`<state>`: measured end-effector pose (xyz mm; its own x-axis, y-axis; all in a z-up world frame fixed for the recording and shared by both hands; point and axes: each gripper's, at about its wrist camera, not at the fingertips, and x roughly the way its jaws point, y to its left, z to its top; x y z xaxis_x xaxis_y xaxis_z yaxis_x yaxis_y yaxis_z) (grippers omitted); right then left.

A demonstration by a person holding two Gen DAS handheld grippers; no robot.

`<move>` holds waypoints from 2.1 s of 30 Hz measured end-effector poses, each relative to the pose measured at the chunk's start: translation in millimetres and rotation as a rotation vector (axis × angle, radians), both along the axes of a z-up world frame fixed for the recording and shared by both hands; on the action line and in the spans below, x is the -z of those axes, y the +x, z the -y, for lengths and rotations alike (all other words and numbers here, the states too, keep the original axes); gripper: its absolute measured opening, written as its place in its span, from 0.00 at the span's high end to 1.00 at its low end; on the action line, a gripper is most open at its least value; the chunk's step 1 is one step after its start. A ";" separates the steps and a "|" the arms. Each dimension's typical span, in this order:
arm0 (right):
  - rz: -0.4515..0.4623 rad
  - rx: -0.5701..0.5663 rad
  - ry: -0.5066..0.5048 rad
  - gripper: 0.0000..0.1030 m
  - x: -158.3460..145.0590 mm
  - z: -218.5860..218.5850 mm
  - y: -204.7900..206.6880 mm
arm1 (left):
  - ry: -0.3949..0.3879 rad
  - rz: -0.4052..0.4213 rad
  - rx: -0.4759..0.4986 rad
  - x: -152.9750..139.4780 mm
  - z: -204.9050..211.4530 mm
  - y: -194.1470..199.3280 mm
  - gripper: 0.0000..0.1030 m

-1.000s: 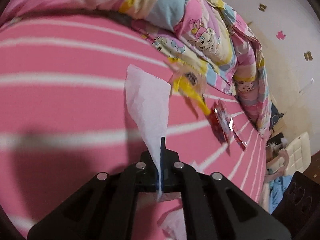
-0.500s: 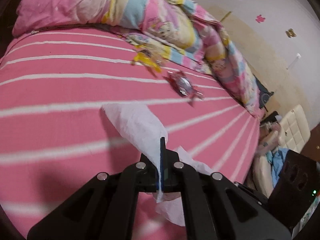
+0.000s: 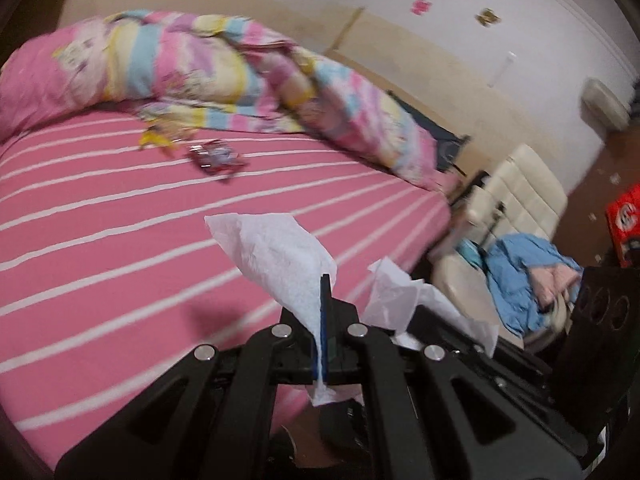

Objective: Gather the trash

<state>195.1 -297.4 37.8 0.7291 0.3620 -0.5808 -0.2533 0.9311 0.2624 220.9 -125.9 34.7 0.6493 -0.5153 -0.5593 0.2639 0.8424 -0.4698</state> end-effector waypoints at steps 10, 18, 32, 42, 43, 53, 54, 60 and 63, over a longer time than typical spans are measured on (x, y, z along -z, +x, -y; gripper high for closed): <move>-0.001 0.199 -0.014 0.97 -17.8 115.1 -83.7 | -0.008 -0.001 0.189 -12.0 107.7 -49.2 1.00; -0.065 0.344 -0.024 0.97 13.9 198.4 -121.2 | 0.003 -0.081 0.386 29.1 197.3 -68.4 1.00; -0.278 0.548 0.015 0.97 121.2 298.1 -142.8 | 0.081 -0.359 0.614 164.9 316.9 -70.3 1.00; -0.460 0.641 0.049 0.97 202.7 337.4 -140.1 | 0.149 -0.544 0.663 244.5 369.9 -42.6 1.00; -0.469 0.645 0.048 0.97 206.8 339.1 -139.4 | 0.156 -0.560 0.668 251.8 373.3 -42.6 1.00; -0.562 0.679 0.042 0.96 250.5 358.4 -139.5 | 0.192 -0.608 0.710 285.0 395.4 -42.8 1.00; -0.564 0.681 0.042 0.95 252.3 357.9 -140.0 | 0.196 -0.609 0.711 286.5 397.6 -42.8 1.00; -0.583 0.688 0.042 0.95 261.6 361.0 -138.9 | 0.203 -0.601 0.721 287.7 404.5 -43.8 0.99; -0.575 0.688 0.036 0.94 259.4 360.0 -138.8 | 0.222 -0.599 0.717 288.3 404.7 -44.2 0.95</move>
